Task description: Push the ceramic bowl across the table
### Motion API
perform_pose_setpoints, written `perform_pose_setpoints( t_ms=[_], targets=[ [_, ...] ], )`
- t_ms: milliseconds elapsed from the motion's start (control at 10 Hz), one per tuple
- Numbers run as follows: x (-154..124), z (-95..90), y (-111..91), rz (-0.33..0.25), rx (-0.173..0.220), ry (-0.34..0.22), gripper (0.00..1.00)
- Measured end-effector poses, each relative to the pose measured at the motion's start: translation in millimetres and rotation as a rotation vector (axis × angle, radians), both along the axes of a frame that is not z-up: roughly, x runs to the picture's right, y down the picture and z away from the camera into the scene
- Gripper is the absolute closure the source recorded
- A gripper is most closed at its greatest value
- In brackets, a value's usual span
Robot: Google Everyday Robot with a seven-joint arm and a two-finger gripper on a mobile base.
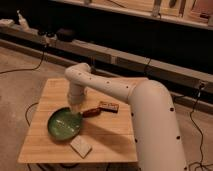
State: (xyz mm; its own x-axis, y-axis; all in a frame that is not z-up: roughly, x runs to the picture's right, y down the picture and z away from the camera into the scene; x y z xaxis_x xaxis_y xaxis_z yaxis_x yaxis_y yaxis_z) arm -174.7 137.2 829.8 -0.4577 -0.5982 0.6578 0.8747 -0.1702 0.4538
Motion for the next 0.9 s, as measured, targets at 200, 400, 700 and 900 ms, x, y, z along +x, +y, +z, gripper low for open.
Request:
perform_pose_setpoints(
  t_ms=[200, 400, 700, 900],
  targets=[
    [-16.0, -4.1, 12.6, -0.033, 0.017, -0.005, 1.00],
    [-25.6, -4.3, 25.6, -0.040, 0.013, -0.004, 1.00],
    [-24.7, -0.9, 40.7, -0.045, 0.021, 0.019, 1.00],
    [-10.9, 1.3, 48.6, -0.046, 0.032, 0.063, 1.00]
  ],
)
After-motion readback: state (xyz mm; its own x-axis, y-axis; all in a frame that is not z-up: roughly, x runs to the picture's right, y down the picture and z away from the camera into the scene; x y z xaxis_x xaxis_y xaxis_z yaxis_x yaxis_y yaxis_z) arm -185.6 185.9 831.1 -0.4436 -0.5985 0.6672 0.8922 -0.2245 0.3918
